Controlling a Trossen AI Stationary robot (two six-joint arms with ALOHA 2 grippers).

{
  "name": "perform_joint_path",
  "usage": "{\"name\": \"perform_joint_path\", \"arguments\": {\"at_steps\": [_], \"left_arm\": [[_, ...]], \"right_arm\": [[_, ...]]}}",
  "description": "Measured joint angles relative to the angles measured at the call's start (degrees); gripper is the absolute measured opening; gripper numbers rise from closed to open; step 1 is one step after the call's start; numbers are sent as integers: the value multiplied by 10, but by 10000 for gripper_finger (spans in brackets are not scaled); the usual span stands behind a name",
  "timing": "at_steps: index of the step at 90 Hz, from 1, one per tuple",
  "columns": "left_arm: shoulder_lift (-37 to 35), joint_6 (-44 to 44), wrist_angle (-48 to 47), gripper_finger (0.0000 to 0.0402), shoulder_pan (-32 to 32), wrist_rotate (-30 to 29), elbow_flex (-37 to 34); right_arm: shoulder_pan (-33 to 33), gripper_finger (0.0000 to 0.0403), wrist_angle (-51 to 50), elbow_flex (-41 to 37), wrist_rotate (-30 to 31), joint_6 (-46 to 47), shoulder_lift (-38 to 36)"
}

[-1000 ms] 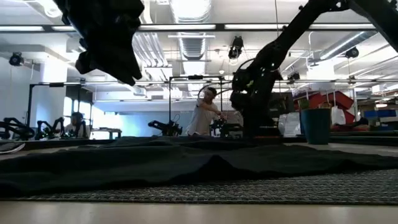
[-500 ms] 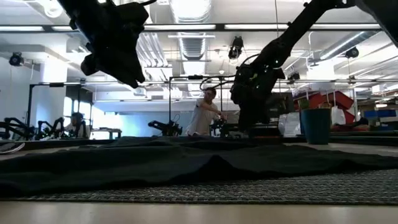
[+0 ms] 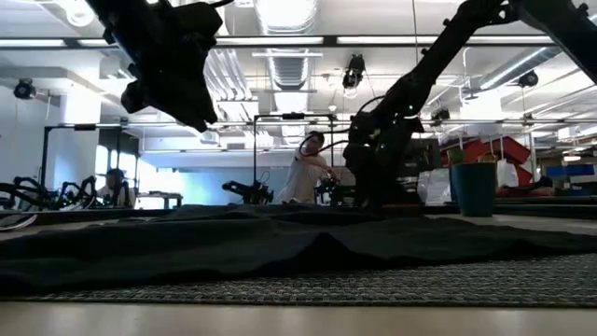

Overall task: Set table place
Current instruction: Fold the black napkin

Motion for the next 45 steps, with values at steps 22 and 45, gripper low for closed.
{"name": "perform_joint_path", "arguments": {"at_steps": [22, 45], "left_arm": [[0, 2, 0, 113, 0, 0, 0], [0, 2, 0, 113, 0, 0, 0]], "right_arm": [[14, 44, -4, -2, -17, 9, 2], [20, 2, -46, -2, 2, 3, -23]]}}
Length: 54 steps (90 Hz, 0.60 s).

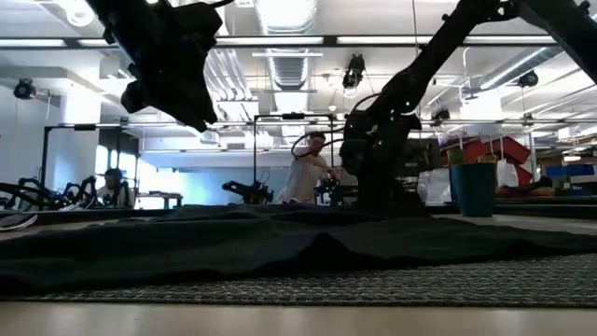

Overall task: Set table place
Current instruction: Fold the black napkin

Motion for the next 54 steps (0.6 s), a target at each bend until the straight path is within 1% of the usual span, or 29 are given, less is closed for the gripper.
{"name": "perform_joint_path", "arguments": {"at_steps": [10, 21, 33, 54], "left_arm": [[0, 2, 0, 113, 0, 0, 0], [0, 6, 0, 113, 0, -2, 0], [0, 6, 0, 113, 1, -2, 0], [0, 4, 3, 113, 1, -2, 0]], "right_arm": [[-3, 1, -27, -2, 51, -14, -26], [-15, 1, -30, -13, 78, -14, -53], [-35, 1, -33, -33, 88, -10, -64], [-54, 0, -25, -81, 87, -15, -72]]}}
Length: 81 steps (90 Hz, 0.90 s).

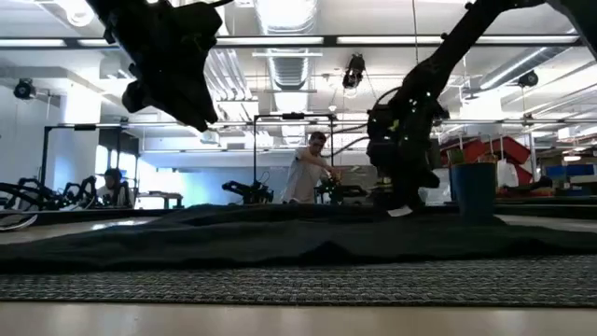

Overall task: Set table place
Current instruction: Fold the black napkin

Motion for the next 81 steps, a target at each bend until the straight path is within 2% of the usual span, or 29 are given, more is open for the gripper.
{"name": "perform_joint_path", "arguments": {"at_steps": [23, 33, 44, 68, 81], "left_arm": [[0, -2, 3, 113, 0, 0, 0], [0, -2, 3, 113, 0, 0, 0], [0, 1, 2, 113, 0, 0, 0], [0, 13, -4, 113, 1, -5, 0], [0, 28, -32, 113, 1, -7, 0]], "right_arm": [[-12, 1, 57, -39, -1, 13, -28], [-14, 15, 61, -48, 0, 11, -46], [-14, 54, 67, -59, -1, 3, -79], [-14, 177, 76, -90, -7, 64, -159], [3, 225, 76, -109, -64, 148, -226]]}}
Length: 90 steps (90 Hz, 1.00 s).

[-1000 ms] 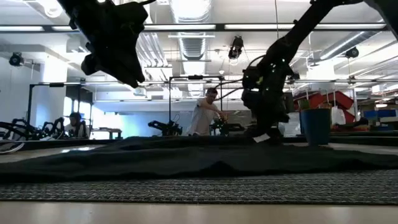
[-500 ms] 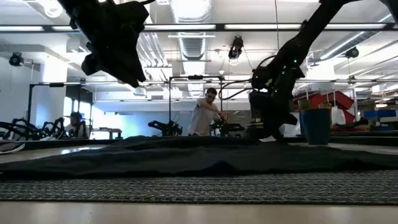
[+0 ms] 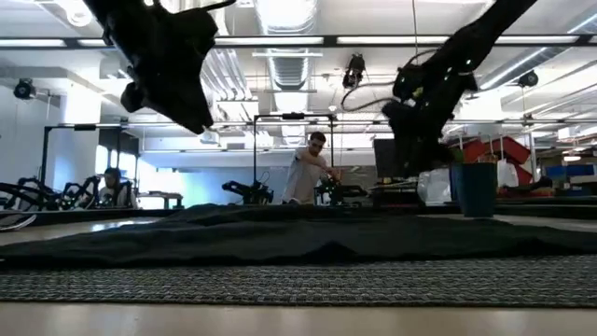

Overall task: Set table place
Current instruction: Fold the black napkin

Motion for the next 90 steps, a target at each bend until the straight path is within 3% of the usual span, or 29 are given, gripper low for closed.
{"name": "perform_joint_path", "arguments": {"at_steps": [12, 40, 71, 90], "left_arm": [[0, 3, -33, 113, 5, -11, 0], [0, 125, -35, 113, 81, -2, 4], [0, 254, -5, 113, 200, 15, 39], [22, 269, -8, 113, 348, 125, 54]], "right_arm": [[59, 241, -4, -31, 24, 70, -82], [314, 221, -5, -105, 228, 242, -236], [470, 190, -19, -105, 294, 341, -239], [534, 173, -32, -107, 337, 345, -201]]}}
